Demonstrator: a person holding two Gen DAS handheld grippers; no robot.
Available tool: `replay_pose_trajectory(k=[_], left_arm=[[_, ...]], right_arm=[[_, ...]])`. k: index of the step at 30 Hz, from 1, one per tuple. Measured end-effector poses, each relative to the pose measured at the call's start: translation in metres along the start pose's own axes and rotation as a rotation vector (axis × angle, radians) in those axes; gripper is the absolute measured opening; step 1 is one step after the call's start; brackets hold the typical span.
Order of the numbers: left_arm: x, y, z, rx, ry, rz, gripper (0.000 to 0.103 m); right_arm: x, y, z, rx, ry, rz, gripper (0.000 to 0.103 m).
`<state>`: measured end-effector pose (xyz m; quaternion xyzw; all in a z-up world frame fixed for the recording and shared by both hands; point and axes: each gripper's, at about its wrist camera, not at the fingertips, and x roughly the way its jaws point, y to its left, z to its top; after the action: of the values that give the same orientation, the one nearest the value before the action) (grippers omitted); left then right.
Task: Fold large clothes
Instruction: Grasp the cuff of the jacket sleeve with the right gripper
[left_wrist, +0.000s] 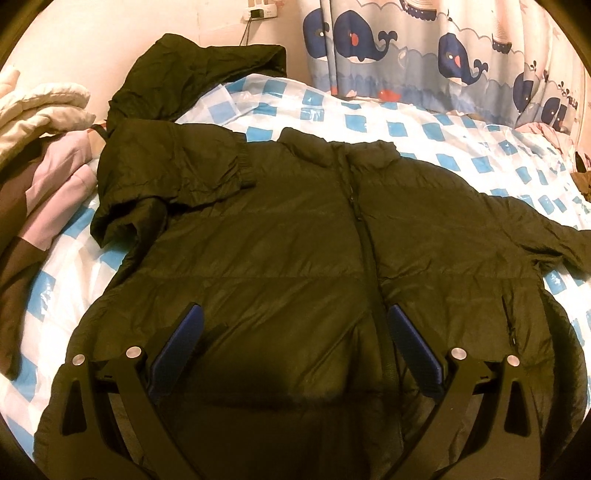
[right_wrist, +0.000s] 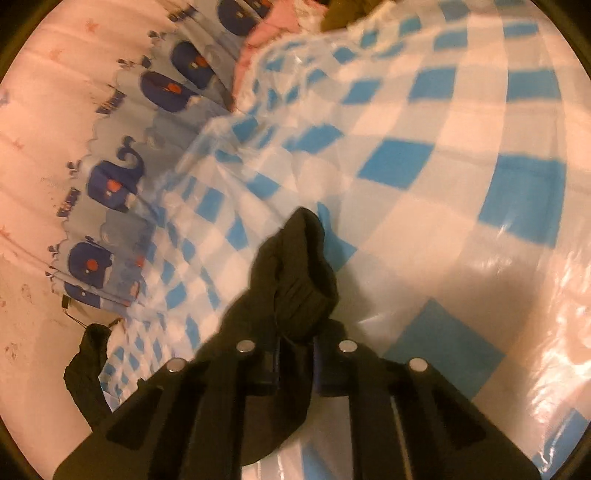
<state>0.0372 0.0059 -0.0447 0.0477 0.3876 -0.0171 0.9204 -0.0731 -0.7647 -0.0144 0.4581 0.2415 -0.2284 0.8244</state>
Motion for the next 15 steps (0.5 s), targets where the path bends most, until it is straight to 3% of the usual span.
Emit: replay_pose_trajectory(k=[5,8,11,15], left_arm=[[-0.004,0.004,0.002,-0.010,-0.014,-0.005,0.096],[-0.006,0.006,0.002,-0.020,-0.015,-0.009,0.096],[-0.006,0.009,0.003,-0.041,-0.010,-0.021,0.096],[-0.010,0.016,0.005,-0.071,-0.003,-0.056,0.096]], right_arm=[[-0.036,0.057,0.002,-0.152,-0.092,0.042,0.011],[-0.058,0.094,0.007,-0.192,-0.149,0.112,0.011],[-0.062,0.111,0.012,-0.157,-0.166,0.143,0.011],[-0.049,0.103,0.008,0.002,-0.155,0.184,0.011]])
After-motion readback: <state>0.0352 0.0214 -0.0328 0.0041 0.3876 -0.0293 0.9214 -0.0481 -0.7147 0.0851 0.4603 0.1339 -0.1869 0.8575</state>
